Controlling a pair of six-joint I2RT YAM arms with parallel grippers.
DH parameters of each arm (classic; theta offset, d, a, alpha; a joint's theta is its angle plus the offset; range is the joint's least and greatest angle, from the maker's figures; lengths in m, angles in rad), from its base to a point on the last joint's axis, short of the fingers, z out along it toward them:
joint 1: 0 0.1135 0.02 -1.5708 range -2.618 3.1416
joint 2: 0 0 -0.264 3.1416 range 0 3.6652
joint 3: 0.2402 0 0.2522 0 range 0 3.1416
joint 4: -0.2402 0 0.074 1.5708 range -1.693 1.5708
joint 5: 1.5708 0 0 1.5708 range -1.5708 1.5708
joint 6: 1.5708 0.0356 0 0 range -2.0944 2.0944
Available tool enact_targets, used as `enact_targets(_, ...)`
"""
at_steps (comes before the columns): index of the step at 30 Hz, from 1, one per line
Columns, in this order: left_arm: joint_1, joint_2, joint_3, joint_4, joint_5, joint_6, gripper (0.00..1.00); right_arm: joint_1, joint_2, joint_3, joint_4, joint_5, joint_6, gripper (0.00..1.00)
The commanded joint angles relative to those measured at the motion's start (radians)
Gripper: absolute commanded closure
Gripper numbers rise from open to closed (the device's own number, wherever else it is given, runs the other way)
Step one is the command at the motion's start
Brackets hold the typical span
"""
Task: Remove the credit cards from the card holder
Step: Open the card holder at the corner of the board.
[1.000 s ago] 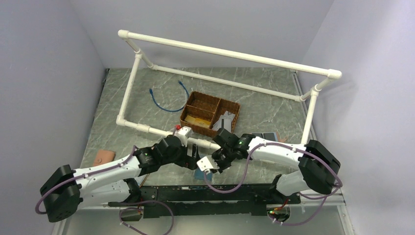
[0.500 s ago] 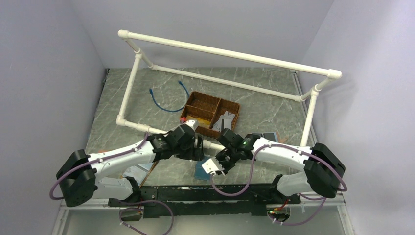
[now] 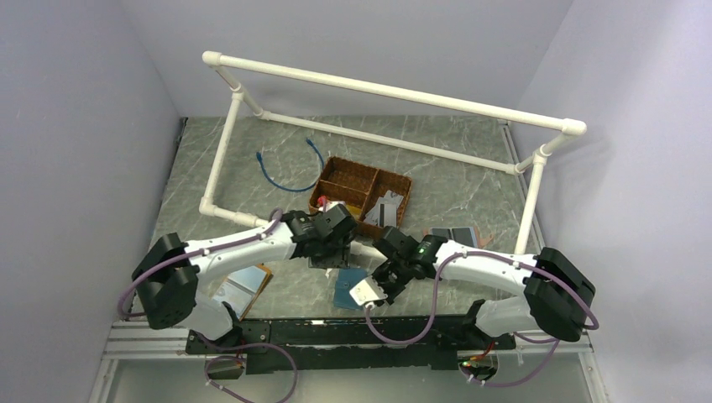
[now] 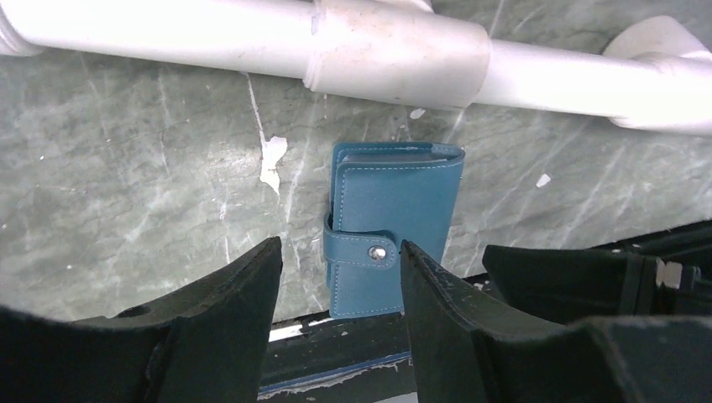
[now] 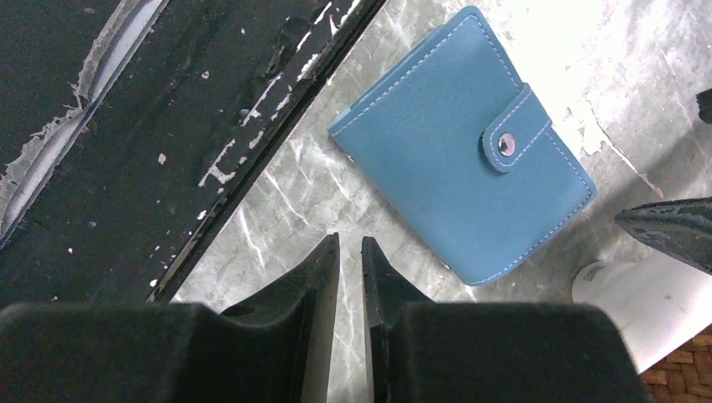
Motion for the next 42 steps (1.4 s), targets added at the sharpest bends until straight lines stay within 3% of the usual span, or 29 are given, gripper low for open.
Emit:
enact_targets(1,-0.043,0.071,0.110,-0.182,-0.120,-0.102,0.41,0.021,-0.020,-0.009,0.039,0.010,-0.018,0.81)
enact_targets(5,-0.071,0.137,0.179,-0.249,-0.164,-0.136,0.41,0.036,-0.008,-0.010,0.060,0.034,-0.004,0.81)
enact_targets(16,-0.096,0.234,0.202,-0.147,-0.072,-0.105,0.47,0.062,0.013,-0.014,0.094,0.057,0.024,0.82)
enact_targets(26,-0.100,0.275,0.208,-0.130,-0.013,-0.109,0.47,0.103,0.033,-0.014,0.128,0.097,0.050,0.83)
enact_targets(35,-0.106,0.295,0.213,-0.152,0.028,-0.099,0.56,0.115,0.037,-0.016,0.154,0.114,0.071,0.84)
enact_targets(42,-0.116,0.313,0.229,-0.192,0.034,-0.104,0.56,0.121,0.040,-0.019,0.183,0.139,0.091,0.85)
